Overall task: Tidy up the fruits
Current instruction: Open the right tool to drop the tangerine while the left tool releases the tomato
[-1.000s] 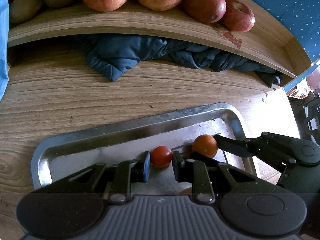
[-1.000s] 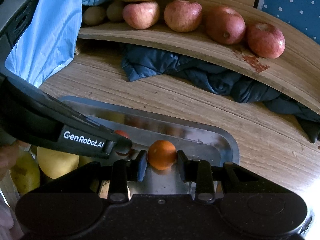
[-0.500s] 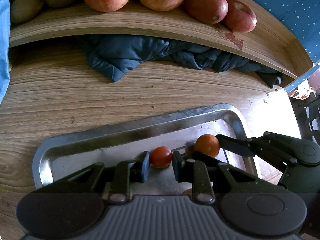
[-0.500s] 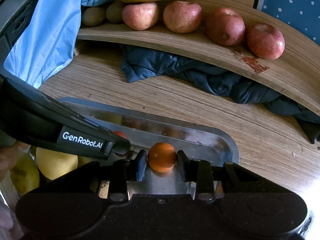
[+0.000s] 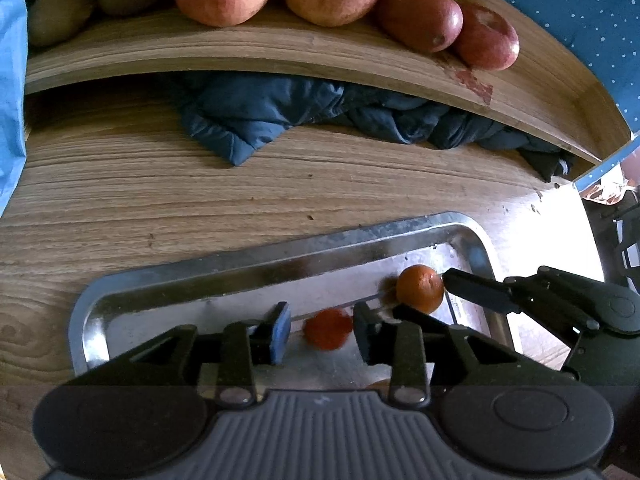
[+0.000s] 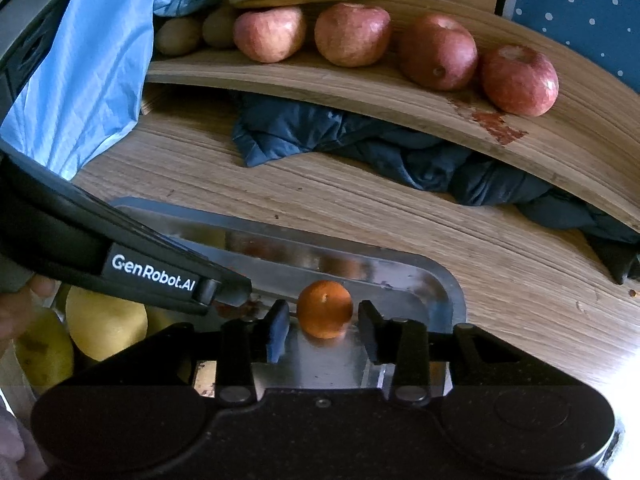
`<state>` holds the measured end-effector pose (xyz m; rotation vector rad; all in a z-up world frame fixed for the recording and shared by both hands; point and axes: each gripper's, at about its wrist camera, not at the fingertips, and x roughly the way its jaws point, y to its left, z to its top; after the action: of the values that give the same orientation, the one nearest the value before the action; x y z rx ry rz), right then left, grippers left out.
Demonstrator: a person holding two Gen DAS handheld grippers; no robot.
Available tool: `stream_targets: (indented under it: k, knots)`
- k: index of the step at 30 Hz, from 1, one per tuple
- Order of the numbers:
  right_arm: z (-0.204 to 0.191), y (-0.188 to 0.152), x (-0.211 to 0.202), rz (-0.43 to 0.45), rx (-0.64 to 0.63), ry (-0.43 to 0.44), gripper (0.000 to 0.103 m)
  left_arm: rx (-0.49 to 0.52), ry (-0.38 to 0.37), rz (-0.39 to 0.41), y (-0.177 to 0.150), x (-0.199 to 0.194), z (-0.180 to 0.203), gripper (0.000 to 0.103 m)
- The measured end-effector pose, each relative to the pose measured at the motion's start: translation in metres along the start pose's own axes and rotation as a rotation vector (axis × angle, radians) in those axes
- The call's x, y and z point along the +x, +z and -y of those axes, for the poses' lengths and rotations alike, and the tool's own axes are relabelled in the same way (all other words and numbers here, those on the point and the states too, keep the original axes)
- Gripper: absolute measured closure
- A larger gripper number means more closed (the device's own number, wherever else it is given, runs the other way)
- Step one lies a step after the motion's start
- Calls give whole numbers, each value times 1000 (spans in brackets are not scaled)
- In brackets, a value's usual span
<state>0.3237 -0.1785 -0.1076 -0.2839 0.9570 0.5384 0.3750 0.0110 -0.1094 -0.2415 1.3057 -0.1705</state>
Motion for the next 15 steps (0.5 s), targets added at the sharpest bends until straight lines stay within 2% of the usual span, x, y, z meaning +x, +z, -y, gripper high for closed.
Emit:
stream_targets:
  k: [15]
  knots:
    - [3, -3, -7, 14, 20, -25, 49, -7, 13, 26, 1, -7, -2, 57]
